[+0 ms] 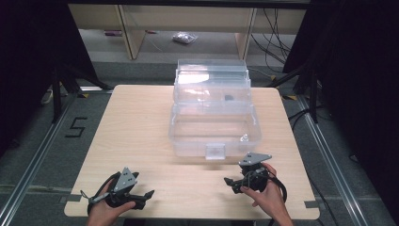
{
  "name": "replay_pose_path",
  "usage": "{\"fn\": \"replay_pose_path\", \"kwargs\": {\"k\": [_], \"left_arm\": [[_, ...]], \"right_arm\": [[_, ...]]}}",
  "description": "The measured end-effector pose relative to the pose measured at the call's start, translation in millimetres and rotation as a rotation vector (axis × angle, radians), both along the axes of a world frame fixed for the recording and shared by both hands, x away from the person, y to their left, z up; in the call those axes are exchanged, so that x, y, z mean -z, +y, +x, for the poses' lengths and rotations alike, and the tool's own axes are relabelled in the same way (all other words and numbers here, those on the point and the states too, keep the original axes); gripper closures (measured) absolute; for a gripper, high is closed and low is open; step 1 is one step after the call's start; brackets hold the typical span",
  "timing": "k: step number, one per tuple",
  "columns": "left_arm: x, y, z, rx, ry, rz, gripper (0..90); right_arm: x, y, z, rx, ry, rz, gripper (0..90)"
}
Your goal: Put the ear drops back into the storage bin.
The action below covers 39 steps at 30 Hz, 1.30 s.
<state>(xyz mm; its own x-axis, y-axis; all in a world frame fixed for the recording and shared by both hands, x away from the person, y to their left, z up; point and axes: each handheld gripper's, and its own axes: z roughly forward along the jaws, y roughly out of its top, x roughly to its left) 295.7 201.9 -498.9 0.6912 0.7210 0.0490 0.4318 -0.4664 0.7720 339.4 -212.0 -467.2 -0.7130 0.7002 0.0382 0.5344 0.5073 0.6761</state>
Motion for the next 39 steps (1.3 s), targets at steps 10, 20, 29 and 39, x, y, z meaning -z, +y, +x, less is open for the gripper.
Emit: {"fn": "replay_pose_path", "kwargs": {"k": [10,20,29,39], "left_arm": [[-0.5,-0.3,-0.5,0.005,0.004,0.0,15.1],[-0.6,-0.1,-0.3,0.007,0.003,0.005,15.1],[-0.6,-0.2,-0.2,0.007,0.004,0.004,15.1],[-0.4,-1.6,-1.2,0.004,0.011,-0.009,15.0]], "right_arm": [[11.4,1.9,-14.4,-0.006,-0.013,-0.013,19.1],[15.0,0.7,-25.6,0.009,-0.012,-0.014,16.8],[19.4,3.3,-31.2,0.005,-0.013,-0.033,16.3],[19.5,3.9,-37.7,0.032,-0.001,-0.038,16.3]]}}
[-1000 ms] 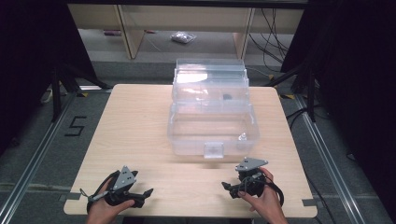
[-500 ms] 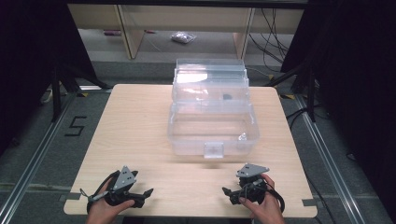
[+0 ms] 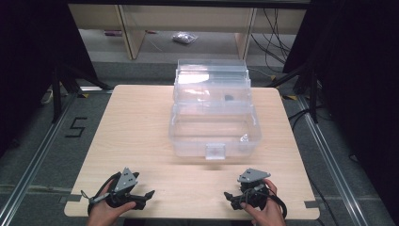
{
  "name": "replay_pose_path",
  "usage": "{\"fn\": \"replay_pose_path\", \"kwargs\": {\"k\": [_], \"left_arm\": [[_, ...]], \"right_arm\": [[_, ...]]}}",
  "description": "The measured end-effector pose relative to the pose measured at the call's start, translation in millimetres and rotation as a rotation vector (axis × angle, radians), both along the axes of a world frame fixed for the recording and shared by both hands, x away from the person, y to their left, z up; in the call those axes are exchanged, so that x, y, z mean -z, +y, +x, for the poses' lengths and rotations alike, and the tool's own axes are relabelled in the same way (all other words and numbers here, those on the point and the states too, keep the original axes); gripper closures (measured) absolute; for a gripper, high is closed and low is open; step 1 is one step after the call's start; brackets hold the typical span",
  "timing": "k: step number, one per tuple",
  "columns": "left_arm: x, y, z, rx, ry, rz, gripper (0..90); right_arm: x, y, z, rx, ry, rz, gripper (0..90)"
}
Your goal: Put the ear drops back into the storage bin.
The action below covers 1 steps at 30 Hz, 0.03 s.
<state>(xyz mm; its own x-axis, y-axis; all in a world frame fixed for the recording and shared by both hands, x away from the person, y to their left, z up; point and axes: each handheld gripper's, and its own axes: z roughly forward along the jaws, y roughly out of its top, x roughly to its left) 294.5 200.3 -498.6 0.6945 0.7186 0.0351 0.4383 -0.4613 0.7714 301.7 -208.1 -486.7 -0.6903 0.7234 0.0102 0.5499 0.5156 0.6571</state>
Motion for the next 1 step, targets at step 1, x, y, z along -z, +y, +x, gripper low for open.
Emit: {"fn": "replay_pose_path", "kwargs": {"k": [1], "left_arm": [[0.0,0.0,0.0,0.0,0.0,0.0,15.1]], "right_arm": [[0.1,0.0,0.2,0.001,-0.004,-0.003,16.3]]}}
